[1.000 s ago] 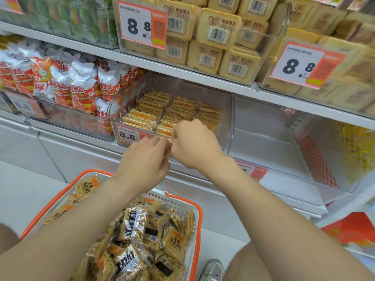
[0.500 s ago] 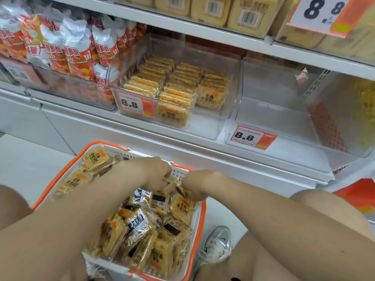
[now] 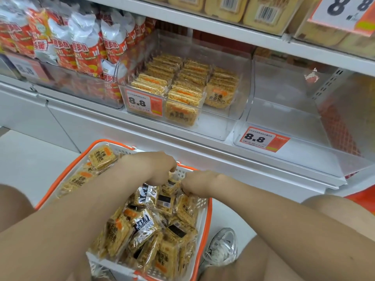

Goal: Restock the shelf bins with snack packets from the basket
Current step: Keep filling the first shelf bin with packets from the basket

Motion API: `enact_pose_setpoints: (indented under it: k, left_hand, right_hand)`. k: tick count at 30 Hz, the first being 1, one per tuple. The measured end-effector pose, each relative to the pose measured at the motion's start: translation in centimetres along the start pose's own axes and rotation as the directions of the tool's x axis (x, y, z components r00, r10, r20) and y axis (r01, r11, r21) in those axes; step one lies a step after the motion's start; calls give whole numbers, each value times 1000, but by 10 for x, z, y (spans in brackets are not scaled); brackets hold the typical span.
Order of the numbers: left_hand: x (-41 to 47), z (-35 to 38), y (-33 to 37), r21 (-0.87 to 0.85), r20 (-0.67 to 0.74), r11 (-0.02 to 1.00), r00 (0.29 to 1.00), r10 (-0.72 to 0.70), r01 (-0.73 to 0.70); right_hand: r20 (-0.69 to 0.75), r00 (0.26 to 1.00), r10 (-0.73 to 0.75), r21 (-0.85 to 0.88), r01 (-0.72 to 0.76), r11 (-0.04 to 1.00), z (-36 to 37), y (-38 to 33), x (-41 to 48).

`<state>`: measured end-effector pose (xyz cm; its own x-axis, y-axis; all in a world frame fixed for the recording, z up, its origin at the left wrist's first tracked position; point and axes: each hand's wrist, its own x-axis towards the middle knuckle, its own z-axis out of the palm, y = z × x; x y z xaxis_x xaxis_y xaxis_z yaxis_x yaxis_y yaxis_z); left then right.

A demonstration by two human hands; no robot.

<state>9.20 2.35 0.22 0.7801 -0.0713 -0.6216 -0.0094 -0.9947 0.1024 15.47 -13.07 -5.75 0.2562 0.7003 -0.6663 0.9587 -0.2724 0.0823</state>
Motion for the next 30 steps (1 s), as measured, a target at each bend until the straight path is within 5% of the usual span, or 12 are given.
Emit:
enact_pose_setpoints:
  k: [4, 9, 11, 14, 19, 23, 30]
  left_hand:
    - [-13, -12, -4, -15, -43, 999, 998, -52, 52]
    - [-23, -24, -12, -317, -185, 939, 962, -202, 136]
    - [-27, -32, -14, -582, -253, 804, 913, -320, 120]
    - [-30, -42, -17, -915, -224, 401, 880, -419, -42]
    - [-36, -53, -17, -908, -252, -210, 875, -414, -361]
    - [-36, -59, -5, -794, -319, -394, 869, -377, -462]
    - [-33, -65, 15, -686, -346, -510, 849, -400, -520]
  right_hand:
    - [-190, 982, 0, 274, 53, 960, -39, 15, -21]
    - [-528, 849, 18, 359, 204, 911, -81, 18, -49]
    - [-616, 787, 44, 383, 250, 889, -99, 17, -66]
    - [-684, 718, 128, 432, 258, 864, -116, 19, -91]
    - [-724, 579, 376, 626, 319, 712, -120, 34, -119]
    - [-691, 485, 536, 712, 327, 622, -118, 47, -122]
    - [-646, 505, 572, 735, 210, 645, -125, 61, -118]
